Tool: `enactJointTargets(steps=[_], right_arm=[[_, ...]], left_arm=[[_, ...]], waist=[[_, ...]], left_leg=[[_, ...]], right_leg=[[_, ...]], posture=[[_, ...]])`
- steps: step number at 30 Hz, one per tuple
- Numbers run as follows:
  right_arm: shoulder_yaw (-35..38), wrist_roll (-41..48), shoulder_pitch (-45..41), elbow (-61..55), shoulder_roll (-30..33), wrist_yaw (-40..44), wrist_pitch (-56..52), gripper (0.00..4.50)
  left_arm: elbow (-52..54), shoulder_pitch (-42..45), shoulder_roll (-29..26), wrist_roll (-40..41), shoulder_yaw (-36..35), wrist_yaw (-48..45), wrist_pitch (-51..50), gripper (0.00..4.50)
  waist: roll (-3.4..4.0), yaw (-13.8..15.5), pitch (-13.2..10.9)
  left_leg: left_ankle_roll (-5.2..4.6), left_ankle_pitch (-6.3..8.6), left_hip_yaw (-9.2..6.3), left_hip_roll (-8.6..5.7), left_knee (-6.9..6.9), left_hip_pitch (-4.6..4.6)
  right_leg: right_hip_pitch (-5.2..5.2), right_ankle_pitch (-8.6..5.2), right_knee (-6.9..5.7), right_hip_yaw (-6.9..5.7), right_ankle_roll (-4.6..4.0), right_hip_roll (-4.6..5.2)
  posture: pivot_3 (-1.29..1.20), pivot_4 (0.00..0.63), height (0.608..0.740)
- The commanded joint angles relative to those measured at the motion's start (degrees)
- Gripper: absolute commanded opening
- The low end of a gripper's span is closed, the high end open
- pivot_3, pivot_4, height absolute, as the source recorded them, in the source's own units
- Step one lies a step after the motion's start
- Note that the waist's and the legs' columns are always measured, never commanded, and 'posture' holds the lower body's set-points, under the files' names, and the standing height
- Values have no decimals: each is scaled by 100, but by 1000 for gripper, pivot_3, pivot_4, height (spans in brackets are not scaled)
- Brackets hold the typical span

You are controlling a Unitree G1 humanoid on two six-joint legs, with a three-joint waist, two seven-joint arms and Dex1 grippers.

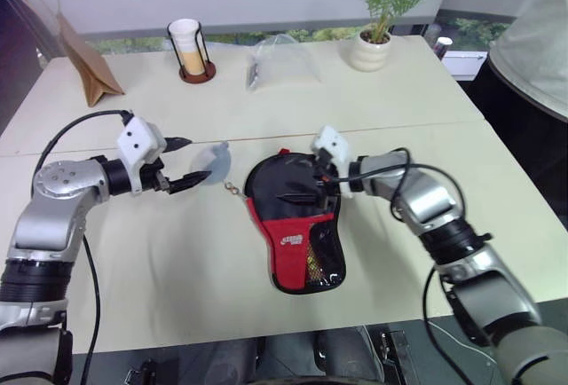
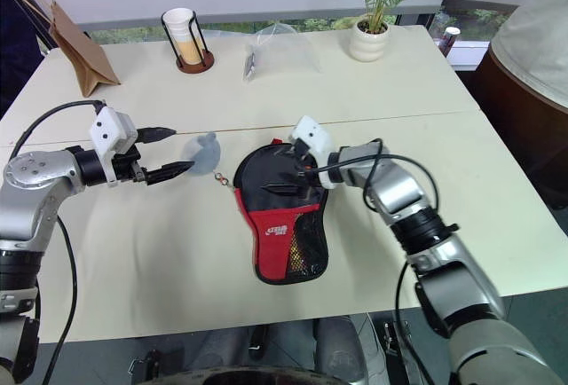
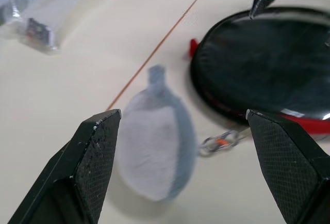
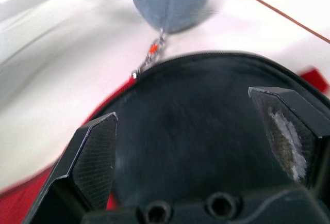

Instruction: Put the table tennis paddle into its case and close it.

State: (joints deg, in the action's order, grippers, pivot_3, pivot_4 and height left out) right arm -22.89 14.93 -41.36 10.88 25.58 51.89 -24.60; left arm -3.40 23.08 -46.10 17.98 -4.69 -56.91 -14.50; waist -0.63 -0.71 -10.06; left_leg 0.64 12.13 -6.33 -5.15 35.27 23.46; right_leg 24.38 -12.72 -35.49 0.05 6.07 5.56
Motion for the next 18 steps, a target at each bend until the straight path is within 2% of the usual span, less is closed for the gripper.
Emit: enactJointTargets(steps=[1, 7, 18], right_arm=[[8, -306, -5, 266, -215, 52, 471, 4451], [-183, -736, 312, 678, -434, 173, 753, 4451], [-171, -1112, 445, 963, -587, 128, 937, 4451]], left_arm=[[-207, 161, 17, -297, 54, 106, 354, 4025], [-631, 298, 164, -505, 183, 116, 538, 4025], [-2186, 1119, 546, -1228, 801, 59, 1048, 4025]], waist=[[0, -2, 0], [0, -13, 1], [-5, -42, 10]], left_leg=[[1, 0, -1, 0, 0, 0], [1, -1, -2, -2, 0, 0], [11, -7, -6, -2, 1, -23]], right_leg=[[1, 0, -1, 0, 0, 0], [6, 0, -16, 0, 0, -1], [1, -1, -56, 2, -2, -5]], posture=[[0, 150, 740], [0, 150, 740], [0, 150, 740]])
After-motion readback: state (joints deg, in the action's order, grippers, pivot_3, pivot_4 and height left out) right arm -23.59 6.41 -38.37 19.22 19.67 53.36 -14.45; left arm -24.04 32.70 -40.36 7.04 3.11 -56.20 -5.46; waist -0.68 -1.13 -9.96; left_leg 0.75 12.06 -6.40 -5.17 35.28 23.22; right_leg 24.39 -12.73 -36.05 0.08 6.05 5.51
